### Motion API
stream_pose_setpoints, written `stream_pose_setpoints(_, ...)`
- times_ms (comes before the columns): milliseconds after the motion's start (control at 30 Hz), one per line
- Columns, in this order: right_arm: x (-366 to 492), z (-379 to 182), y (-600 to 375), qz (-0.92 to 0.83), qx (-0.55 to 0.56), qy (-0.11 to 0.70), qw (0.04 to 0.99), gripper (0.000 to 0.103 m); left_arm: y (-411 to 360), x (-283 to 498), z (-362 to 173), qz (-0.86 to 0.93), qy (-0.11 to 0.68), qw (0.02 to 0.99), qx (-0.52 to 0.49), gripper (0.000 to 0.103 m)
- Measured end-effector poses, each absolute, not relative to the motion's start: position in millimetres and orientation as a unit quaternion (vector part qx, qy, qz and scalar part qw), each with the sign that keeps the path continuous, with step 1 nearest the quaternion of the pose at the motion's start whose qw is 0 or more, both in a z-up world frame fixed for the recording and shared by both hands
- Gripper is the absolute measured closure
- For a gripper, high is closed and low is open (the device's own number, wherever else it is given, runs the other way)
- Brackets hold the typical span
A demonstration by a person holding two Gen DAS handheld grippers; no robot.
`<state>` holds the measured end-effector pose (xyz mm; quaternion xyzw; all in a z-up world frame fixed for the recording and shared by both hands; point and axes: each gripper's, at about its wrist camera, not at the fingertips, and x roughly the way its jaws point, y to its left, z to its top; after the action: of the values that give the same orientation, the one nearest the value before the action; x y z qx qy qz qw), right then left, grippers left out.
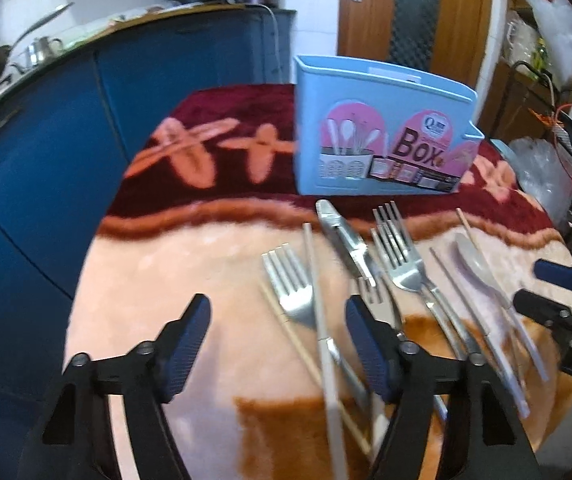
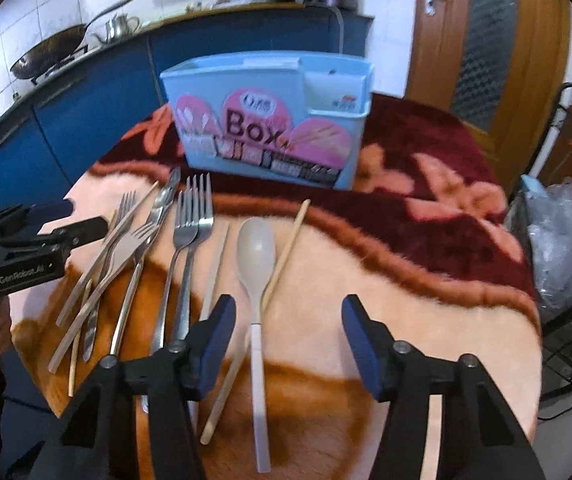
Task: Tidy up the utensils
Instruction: 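Grasp a wooden chopstick with the left gripper while the right gripper grasps another chopstick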
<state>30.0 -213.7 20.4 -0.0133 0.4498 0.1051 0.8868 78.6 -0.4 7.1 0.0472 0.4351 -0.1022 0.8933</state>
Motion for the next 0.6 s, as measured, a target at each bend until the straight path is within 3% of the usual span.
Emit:
stream_pose_setpoints(167, 50.7, 18.9, -218.0, 0.105, -0.002, 0.482, 0.87, 0.054, -10.9, 98.0, 7.5, -0.132, 0.458, 0.878, 0.047, 0.063)
stream_pose_setpoints(233, 58.6, 20.0, -220.6, 0.103, 0.002, 0.488, 0.867, 0.055, -15.4, 105.1, 7.7, -0.136, 0.464, 0.874, 0.053, 0.068)
stream_pose_setpoints(333, 70.8, 21.6, -223.1, 0.102, 0.013, 0.499, 0.86, 0.057, -20.2, 118.7, 5.5, -0.136, 0.476, 0.867, 0.06, 0.074)
stream_pose_setpoints(600, 100.6, 15.2, -229.6, 0.102, 0.043, 0.533, 0.839, 0.07, -29.8, 144.0, 1.7, -0.135, 0.486, 0.86, 0.079, 0.074)
